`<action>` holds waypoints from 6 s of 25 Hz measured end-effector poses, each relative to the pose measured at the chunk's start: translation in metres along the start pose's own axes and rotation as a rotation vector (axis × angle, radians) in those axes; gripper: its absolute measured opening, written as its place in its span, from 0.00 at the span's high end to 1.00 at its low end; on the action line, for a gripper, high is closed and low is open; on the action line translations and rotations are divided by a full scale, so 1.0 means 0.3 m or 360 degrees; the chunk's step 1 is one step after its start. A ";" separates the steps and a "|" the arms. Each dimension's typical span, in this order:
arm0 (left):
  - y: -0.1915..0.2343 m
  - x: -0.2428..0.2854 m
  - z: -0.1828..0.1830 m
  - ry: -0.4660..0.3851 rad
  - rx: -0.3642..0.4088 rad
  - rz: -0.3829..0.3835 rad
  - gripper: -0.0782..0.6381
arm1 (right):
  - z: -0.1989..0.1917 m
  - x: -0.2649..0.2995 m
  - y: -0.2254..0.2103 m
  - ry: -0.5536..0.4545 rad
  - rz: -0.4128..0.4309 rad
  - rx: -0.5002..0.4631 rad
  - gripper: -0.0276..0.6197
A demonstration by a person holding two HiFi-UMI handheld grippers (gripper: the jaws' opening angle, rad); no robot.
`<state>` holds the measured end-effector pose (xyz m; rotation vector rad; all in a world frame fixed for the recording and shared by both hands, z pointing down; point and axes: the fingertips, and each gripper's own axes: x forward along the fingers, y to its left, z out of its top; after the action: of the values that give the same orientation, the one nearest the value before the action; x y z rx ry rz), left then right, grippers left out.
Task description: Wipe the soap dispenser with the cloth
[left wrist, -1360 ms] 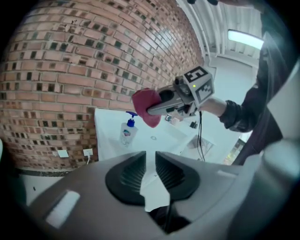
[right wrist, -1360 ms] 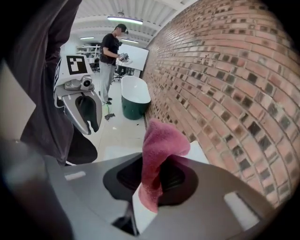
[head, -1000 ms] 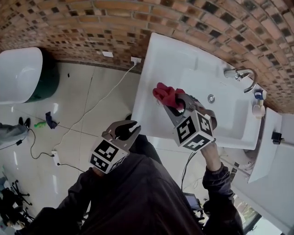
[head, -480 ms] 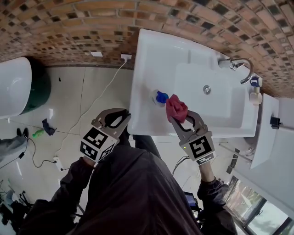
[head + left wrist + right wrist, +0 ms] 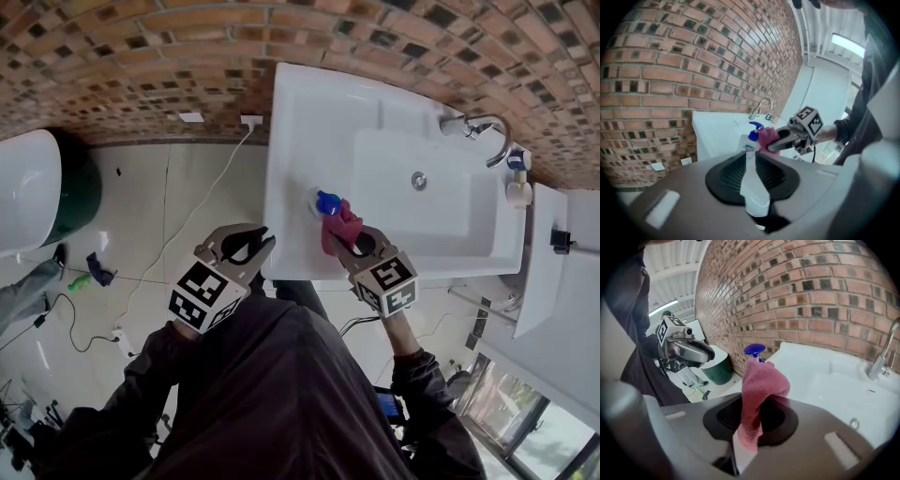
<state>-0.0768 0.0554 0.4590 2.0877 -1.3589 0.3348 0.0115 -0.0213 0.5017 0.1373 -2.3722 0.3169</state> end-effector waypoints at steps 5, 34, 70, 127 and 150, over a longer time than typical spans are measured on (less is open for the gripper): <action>0.014 -0.004 0.004 -0.0010 -0.0010 0.0009 0.83 | -0.061 0.053 -0.020 0.0064 0.0027 0.0139 0.85; 0.066 0.332 0.078 0.0373 0.0383 -0.0022 0.55 | 0.073 0.018 -0.055 0.0002 0.0272 0.0203 0.85; 0.088 0.289 0.102 0.0576 0.0529 -0.0106 0.54 | -0.027 0.310 -0.093 0.0286 0.0246 0.0271 0.86; 0.090 0.350 -0.030 0.0684 0.1123 -0.0435 0.55 | 0.065 0.149 -0.102 0.0555 0.0419 -0.1021 0.85; -0.007 0.308 0.059 0.0431 0.0893 -0.0373 0.59 | 0.145 -0.028 -0.073 -0.0156 0.0690 0.0524 0.86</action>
<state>-0.0365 -0.0227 0.4924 2.5009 -0.9131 0.9465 -0.0068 -0.0540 0.4694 -0.2181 -2.4134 0.9262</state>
